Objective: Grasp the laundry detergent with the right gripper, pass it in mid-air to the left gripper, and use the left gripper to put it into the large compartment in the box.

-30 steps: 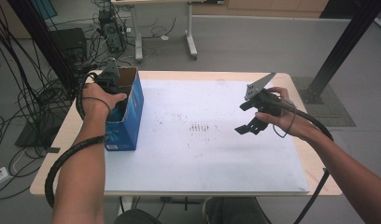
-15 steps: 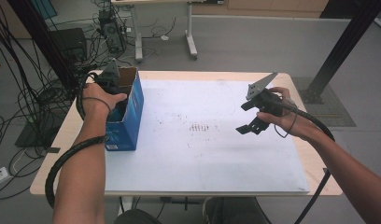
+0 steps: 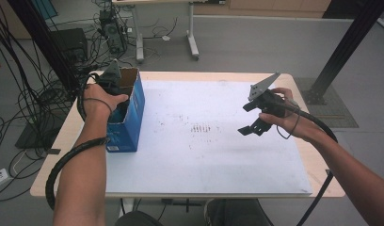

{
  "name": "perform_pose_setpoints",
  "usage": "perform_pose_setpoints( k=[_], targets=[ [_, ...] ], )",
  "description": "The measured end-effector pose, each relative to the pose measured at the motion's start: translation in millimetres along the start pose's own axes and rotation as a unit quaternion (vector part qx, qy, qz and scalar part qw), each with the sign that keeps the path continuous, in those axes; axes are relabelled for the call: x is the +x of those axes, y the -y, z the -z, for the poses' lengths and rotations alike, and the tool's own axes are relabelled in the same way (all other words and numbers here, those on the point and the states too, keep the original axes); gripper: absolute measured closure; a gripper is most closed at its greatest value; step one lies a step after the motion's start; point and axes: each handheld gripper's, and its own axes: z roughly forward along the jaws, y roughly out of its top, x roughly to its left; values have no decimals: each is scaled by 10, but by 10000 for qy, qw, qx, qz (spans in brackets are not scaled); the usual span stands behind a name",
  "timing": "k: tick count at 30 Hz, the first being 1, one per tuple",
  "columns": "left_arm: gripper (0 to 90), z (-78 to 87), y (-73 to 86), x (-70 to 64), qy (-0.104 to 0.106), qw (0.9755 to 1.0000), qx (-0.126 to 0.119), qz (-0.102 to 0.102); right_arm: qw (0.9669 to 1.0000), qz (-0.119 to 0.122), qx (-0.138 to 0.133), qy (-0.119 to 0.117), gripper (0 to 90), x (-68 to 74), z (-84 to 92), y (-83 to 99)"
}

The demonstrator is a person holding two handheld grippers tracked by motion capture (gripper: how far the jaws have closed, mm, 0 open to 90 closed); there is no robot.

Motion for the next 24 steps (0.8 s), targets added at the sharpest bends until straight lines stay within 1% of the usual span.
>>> perform_pose_setpoints(
  k=[10, 14, 24],
  targets=[
    [366, -1, 4, 4, 10, 10000, -4, 3, 10000, -11, -2, 27, 75, 4, 24, -11],
    [366, -2, 2, 6, 12, 10000, 0, 15, 10000, 26, 2, 16, 75, 5, 17, -16],
    [360, 7, 5, 17, 11, 10000, -8, 20, 10000, 25, 3, 1, 74, 10, 6, -28]
  ],
)
